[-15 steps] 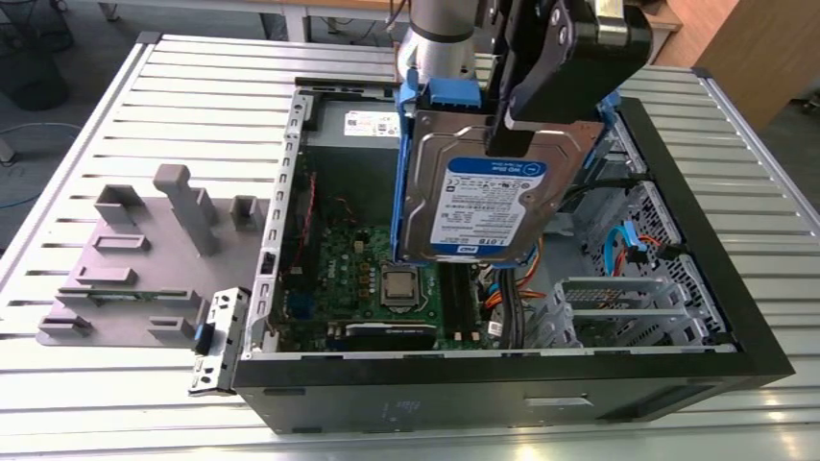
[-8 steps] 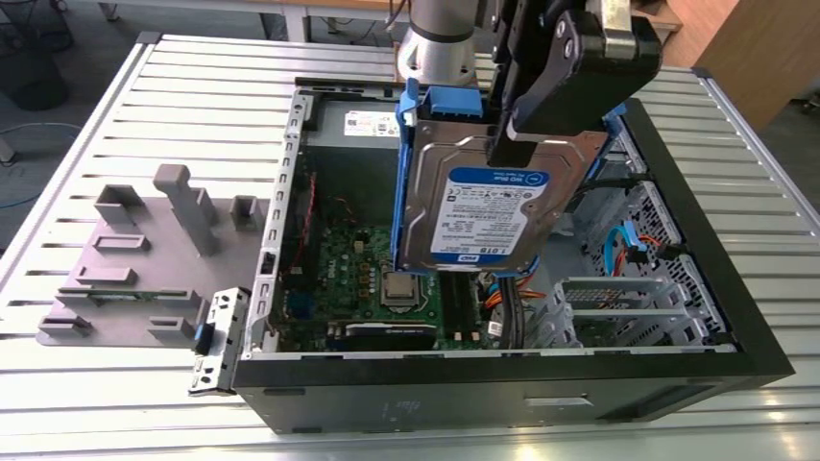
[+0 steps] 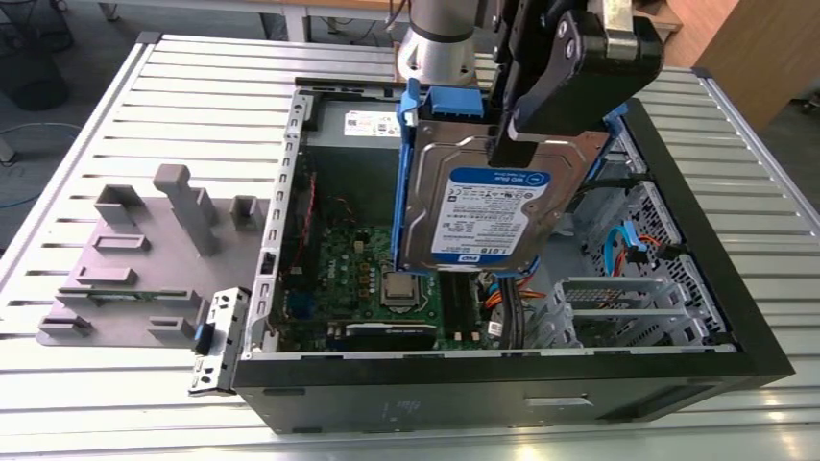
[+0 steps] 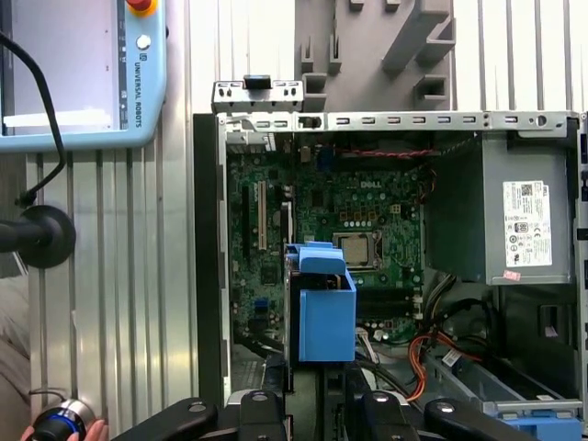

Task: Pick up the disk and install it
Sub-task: 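Pick up the disk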

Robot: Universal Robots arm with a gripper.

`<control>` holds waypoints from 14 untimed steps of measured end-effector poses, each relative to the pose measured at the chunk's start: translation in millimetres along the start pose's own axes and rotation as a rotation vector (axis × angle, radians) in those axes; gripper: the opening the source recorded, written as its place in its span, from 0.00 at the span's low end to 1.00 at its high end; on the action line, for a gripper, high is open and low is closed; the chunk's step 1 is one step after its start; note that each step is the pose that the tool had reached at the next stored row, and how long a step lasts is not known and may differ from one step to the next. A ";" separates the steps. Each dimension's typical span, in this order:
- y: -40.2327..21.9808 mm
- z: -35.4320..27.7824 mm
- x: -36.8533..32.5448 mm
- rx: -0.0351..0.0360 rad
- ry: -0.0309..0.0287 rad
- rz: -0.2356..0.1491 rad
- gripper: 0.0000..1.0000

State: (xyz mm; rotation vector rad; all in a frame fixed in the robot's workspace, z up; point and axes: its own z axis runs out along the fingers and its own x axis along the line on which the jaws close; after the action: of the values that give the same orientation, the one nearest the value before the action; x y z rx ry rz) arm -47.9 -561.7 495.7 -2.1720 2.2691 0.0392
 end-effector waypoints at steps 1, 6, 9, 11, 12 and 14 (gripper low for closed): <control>-1.5 0.1 -0.1 0.0000 -0.0001 0.000 0.35; -12.7 0.3 -0.6 -0.0001 0.0001 0.000 0.35; -19.2 0.3 -0.9 -0.0001 0.0001 0.000 0.35; -23.8 0.4 -1.1 -0.0001 0.0001 0.000 0.35; -26.0 0.5 -1.2 -0.0001 0.0001 0.000 0.35; -29.7 0.5 -1.3 -0.0001 0.0001 0.000 0.35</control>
State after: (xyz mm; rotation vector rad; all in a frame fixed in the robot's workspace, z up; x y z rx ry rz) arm -18.2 -561.6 494.7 -2.1720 2.2693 0.0391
